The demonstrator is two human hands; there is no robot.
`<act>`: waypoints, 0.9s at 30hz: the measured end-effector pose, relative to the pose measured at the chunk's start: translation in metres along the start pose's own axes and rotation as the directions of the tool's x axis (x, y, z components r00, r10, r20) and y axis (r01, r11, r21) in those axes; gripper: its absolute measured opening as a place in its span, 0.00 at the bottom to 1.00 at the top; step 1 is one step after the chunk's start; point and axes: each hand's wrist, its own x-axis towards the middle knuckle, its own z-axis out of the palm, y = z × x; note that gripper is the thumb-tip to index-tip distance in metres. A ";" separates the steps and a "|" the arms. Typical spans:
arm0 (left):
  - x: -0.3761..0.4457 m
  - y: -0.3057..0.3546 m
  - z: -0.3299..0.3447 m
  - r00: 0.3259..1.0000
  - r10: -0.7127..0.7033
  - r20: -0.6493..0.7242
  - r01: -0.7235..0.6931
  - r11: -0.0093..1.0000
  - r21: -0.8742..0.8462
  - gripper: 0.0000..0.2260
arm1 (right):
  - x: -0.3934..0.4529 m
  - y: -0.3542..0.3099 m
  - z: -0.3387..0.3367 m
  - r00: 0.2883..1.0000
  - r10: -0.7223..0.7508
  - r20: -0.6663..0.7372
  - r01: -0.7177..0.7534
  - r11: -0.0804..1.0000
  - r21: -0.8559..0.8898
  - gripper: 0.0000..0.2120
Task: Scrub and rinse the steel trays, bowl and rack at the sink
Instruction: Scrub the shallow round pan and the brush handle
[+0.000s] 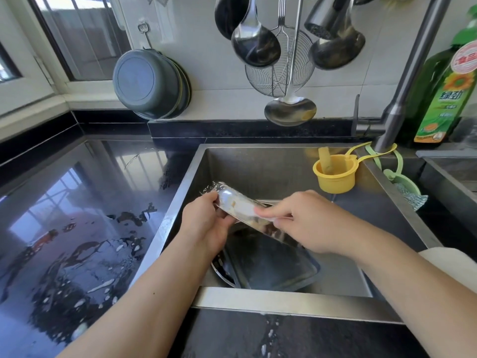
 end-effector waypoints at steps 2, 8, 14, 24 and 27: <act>0.008 0.001 -0.005 0.997 -0.054 -0.058 0.047 0.992 -0.118 0.12 | -0.001 0.005 -0.010 0.994 0.043 0.101 -0.042 0.999 -0.014 0.19; 0.013 0.002 -0.008 0.990 -0.093 -0.109 0.067 0.972 -0.223 0.13 | -0.002 0.030 -0.027 0.966 0.051 0.252 -0.053 0.999 0.002 0.20; 0.010 0.002 -0.004 0.994 -0.094 -0.052 0.079 0.966 -0.246 0.13 | 0.007 0.016 -0.007 0.995 -0.021 0.101 0.027 0.998 -0.064 0.22; 0.010 0.003 -0.001 0.992 -0.086 -0.094 0.051 0.943 -0.328 0.13 | -0.013 0.054 -0.052 0.945 0.128 0.300 -0.165 0.981 0.102 0.23; 0.009 0.003 -0.001 0.996 -0.083 -0.026 0.071 0.952 -0.296 0.11 | -0.007 0.048 -0.040 0.973 0.102 0.206 -0.131 0.983 0.131 0.23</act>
